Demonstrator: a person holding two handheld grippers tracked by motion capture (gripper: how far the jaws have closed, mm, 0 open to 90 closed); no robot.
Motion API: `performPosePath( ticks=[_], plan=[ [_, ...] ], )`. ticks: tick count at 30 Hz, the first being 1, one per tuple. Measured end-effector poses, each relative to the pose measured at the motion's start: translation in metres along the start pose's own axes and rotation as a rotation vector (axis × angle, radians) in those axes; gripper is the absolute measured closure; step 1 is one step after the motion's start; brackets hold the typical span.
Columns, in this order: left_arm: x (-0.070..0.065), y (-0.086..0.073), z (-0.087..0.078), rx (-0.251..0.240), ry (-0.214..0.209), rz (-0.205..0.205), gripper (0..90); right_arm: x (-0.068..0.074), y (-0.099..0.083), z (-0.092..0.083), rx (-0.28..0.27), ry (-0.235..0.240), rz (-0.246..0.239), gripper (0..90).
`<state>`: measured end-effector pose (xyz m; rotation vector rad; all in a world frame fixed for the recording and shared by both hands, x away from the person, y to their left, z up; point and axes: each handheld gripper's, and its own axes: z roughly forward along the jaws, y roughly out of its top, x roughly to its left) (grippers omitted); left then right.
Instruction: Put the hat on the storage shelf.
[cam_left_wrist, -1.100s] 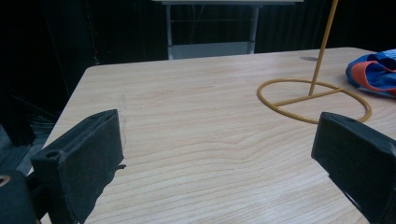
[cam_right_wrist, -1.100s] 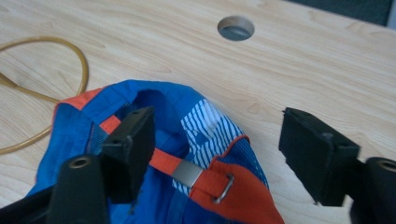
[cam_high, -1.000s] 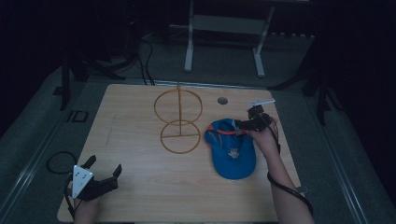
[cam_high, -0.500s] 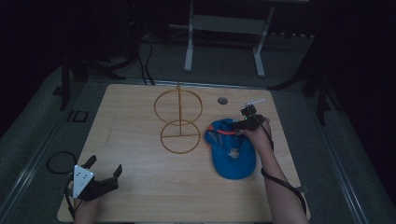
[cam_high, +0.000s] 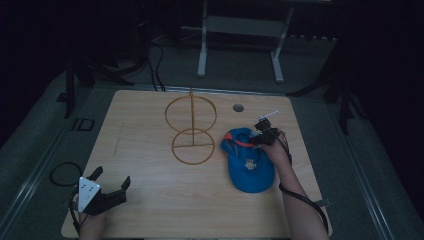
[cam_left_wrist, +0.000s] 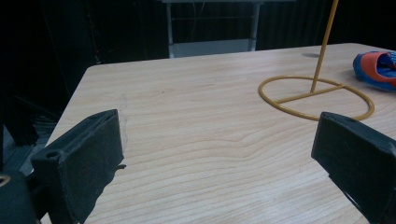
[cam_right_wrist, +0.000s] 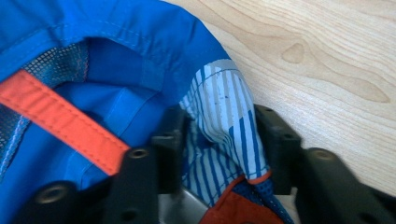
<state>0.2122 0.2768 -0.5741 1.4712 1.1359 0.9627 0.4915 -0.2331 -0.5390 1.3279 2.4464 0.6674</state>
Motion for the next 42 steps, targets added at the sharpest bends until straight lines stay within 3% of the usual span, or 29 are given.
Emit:
performPosePath(
  ticks=[4, 5, 9, 17, 18, 25, 30, 31, 32, 35, 39, 42],
  plan=[
    [0.000, 0.000, 0.000, 0.000, 0.000, -0.002, 2.4, 0.002, -0.001, 0.000, -0.013, 0.012, -0.023, 74.8],
    [0.000, 0.000, 0.000, -0.001, 0.001, -0.003, 2.4, 0.005, -0.001, -0.001, -0.004, -0.005, -0.045, 81.7],
    [0.000, 0.000, 0.000, 0.000, 0.004, 0.002, 2.4, 0.010, -0.002, -0.002, 0.000, -0.046, -0.067, 84.3],
    [-0.001, 0.000, 0.002, 0.016, 0.004, 0.000, 2.4, 0.007, -0.010, -0.019, -0.092, -0.050, -0.006, 85.4],
    [-0.001, 0.000, 0.002, 0.017, 0.003, -0.001, 2.4, 0.004, -0.011, -0.031, -0.140, -0.047, 0.013, 85.4],
    [-0.005, 0.002, 0.001, 0.006, -0.041, -0.013, 2.4, 0.005, -0.013, -0.070, -0.264, -0.036, 0.033, 85.4],
    [-0.009, 0.003, 0.003, 0.033, -0.047, -0.009, 2.4, 0.011, -0.013, -0.103, -0.371, -0.028, 0.048, 85.5],
    [-0.009, 0.003, 0.003, 0.036, -0.047, -0.013, 2.4, 0.011, -0.013, -0.103, -0.371, -0.028, 0.048, 85.5],
    [-0.009, 0.003, 0.004, 0.038, -0.055, -0.025, 2.4, 0.013, -0.012, -0.114, -0.412, -0.008, 0.051, 85.4],
    [-0.009, 0.007, 0.003, 0.052, -0.101, -0.106, 2.5, 0.015, -0.012, -0.126, -0.454, 0.003, 0.057, 85.5],
    [-0.014, 0.017, 0.001, 0.074, -0.136, -0.110, 2.4, 0.021, -0.009, -0.155, -0.530, 0.018, 0.049, 85.5],
    [-0.020, 0.029, 0.000, 0.101, -0.185, -0.128, 2.5, 0.023, -0.007, -0.166, -0.551, 0.009, 0.037, 85.6]
  ],
)
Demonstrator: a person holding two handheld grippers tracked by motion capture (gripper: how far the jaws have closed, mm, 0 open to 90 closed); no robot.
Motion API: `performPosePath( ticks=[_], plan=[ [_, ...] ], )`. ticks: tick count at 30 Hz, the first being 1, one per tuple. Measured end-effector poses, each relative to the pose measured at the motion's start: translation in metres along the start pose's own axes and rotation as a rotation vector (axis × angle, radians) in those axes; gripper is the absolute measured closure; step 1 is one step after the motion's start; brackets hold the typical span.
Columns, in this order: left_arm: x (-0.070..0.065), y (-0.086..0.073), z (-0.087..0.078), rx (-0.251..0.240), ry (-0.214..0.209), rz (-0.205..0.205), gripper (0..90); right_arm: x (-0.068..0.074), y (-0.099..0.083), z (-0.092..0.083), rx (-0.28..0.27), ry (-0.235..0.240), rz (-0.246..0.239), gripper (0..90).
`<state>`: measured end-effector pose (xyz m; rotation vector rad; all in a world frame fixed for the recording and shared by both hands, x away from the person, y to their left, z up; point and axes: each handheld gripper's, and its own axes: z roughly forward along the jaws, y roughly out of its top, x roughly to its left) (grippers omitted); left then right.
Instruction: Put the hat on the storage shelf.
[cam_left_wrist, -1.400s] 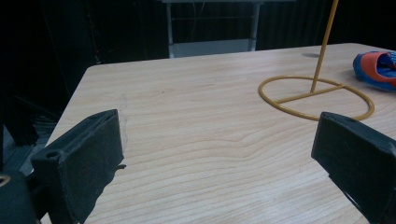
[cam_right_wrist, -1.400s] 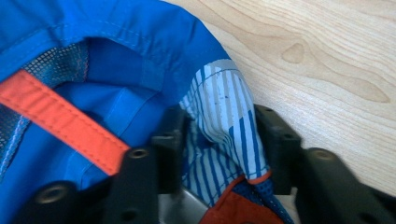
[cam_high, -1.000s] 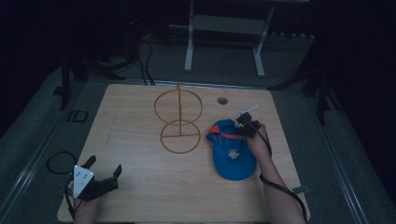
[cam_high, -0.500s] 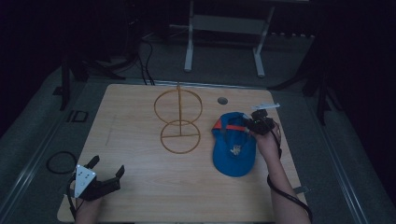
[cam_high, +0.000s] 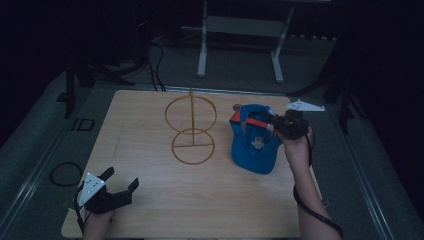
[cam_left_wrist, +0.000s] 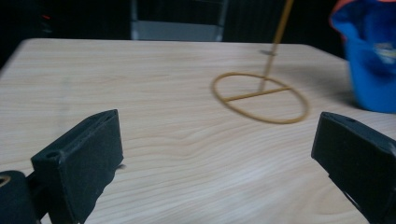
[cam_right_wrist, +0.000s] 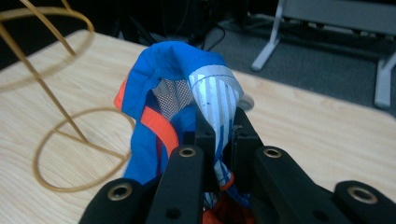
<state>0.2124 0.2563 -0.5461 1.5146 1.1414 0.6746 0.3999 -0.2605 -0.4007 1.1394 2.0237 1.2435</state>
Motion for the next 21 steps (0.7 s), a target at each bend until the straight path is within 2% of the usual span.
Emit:
performPosePath(
  ticks=[2, 5, 8, 13, 16, 21],
  plan=[
    [-0.006, 0.007, -0.001, 0.012, -0.048, 0.022, 2.4, 0.002, 0.008, -0.008, -0.019, -0.004, -0.012, 85.5],
    [-0.017, 0.019, -0.001, 0.017, -0.083, 0.069, 2.4, 0.004, 0.017, -0.018, -0.046, -0.016, -0.027, 85.6],
    [-0.027, 0.031, -0.001, 0.014, -0.122, 0.089, 2.4, 0.006, 0.024, -0.029, -0.070, -0.023, -0.037, 85.6],
    [-0.041, 0.053, 0.006, 0.039, -0.145, 0.135, 2.5, 0.010, 0.032, -0.043, -0.102, -0.027, -0.059, 85.6],
    [-0.049, 0.070, 0.009, 0.030, -0.156, 0.150, 5.1, 0.014, 0.033, -0.049, -0.117, -0.008, -0.057, 85.5],
    [-0.065, 0.102, 0.016, 0.025, -0.179, 0.204, 5.2, 0.025, 0.030, -0.062, -0.168, 0.014, -0.055, 85.6]
  ],
)
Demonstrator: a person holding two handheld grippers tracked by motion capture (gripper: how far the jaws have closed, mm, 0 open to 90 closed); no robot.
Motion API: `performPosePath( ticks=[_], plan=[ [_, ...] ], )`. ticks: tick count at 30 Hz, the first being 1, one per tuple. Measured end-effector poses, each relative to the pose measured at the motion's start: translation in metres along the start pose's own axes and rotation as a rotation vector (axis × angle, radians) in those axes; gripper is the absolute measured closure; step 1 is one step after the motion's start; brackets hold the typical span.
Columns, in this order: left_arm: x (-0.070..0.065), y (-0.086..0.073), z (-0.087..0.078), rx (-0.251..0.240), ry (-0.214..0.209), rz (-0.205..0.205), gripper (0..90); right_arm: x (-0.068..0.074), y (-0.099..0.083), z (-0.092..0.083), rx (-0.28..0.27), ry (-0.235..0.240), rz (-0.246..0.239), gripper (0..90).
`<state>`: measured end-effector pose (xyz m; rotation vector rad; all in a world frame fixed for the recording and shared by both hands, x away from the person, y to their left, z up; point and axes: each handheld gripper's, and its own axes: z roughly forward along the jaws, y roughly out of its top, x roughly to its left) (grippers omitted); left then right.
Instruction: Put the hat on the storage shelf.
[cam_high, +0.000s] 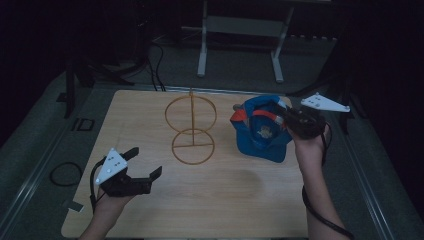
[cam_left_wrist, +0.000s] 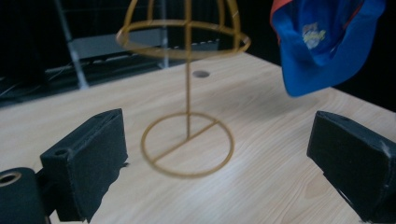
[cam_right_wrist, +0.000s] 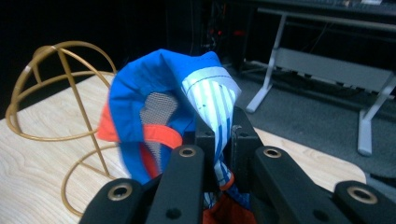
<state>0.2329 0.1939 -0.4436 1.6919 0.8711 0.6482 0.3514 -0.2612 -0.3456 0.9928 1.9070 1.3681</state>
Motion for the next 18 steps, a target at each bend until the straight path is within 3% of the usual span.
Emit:
performPosePath(
  ticks=[6, 13, 18],
  plan=[
    [-0.014, 0.037, 0.016, -0.001, -0.043, 0.061, 6.2, 0.016, 0.000, -0.011, -0.007, 0.047, -0.022, 85.6],
    [-0.034, 0.071, 0.046, 0.010, -0.077, 0.137, 6.5, 0.020, -0.007, -0.015, 0.004, 0.064, -0.018, 85.6],
    [-0.050, 0.095, 0.069, 0.019, -0.144, 0.163, 6.5, 0.025, -0.011, -0.020, 0.001, 0.087, -0.022, 85.6]
  ],
)
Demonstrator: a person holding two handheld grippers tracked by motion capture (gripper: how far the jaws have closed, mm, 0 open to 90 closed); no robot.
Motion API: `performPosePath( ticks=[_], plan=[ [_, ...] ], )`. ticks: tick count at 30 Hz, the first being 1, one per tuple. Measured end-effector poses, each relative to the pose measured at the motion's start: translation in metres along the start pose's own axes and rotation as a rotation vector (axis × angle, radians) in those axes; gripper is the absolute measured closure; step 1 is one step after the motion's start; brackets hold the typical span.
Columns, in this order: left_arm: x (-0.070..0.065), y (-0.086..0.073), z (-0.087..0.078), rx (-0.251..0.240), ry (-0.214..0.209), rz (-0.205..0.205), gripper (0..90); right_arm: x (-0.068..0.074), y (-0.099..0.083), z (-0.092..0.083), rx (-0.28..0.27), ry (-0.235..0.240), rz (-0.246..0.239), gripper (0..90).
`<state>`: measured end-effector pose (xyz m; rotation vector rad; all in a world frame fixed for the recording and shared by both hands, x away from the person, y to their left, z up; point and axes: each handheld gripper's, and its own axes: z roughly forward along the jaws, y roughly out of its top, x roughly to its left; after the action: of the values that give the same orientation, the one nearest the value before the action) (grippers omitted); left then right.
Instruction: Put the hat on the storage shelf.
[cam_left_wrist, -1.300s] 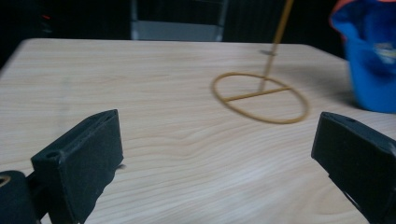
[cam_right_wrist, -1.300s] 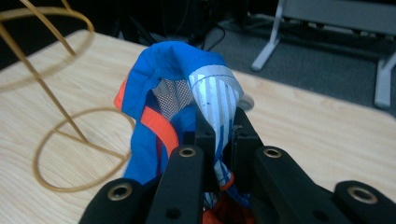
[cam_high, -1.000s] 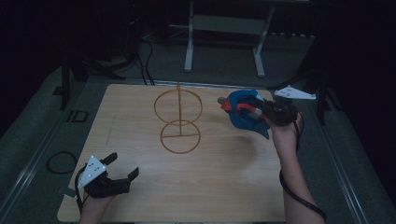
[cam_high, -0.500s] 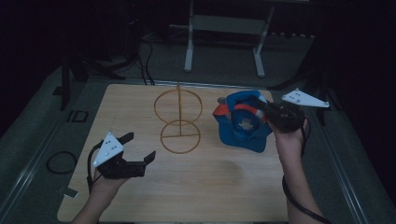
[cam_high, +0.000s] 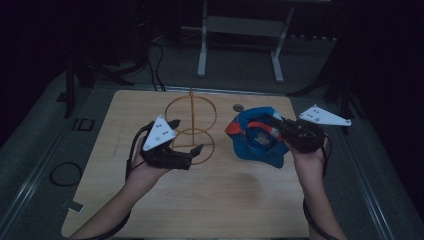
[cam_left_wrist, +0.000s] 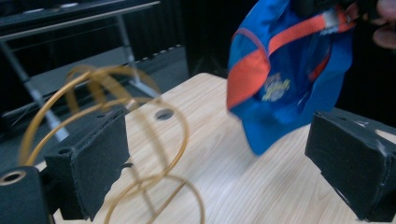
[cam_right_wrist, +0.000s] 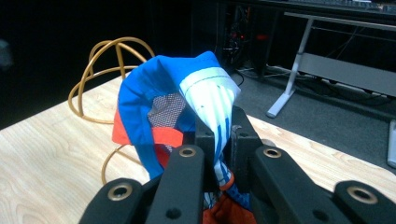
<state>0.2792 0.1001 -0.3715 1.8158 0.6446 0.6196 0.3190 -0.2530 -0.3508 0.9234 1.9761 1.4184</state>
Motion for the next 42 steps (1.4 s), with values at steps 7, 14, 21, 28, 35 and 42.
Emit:
performPosePath(
  ticks=[7, 14, 21, 28, 35, 42],
  plan=[
    [-0.010, 0.029, 0.036, 0.001, -0.079, 0.057, 12.2, 0.007, 0.000, -0.008, -0.019, 0.037, 0.000, 85.6],
    [-0.019, 0.060, 0.066, 0.012, -0.123, 0.057, 14.1, 0.013, 0.000, -0.010, -0.021, 0.051, -0.017, 85.6],
    [-0.029, 0.068, 0.090, 0.065, -0.127, 0.082, 17.9, 0.019, 0.001, -0.011, -0.026, 0.062, -0.036, 85.5],
    [-0.029, 0.066, 0.102, 0.107, -0.115, 0.065, 27.1, 0.025, 0.002, -0.012, -0.030, 0.081, -0.056, 85.5],
    [-0.030, 0.068, 0.108, 0.137, -0.156, 0.071, 46.4, 0.029, 0.001, -0.010, -0.038, 0.112, -0.062, 85.5],
    [-0.033, 0.072, 0.114, 0.151, -0.167, 0.090, 81.3, 0.032, 0.003, -0.013, -0.051, 0.104, -0.066, 85.5]
  ],
)
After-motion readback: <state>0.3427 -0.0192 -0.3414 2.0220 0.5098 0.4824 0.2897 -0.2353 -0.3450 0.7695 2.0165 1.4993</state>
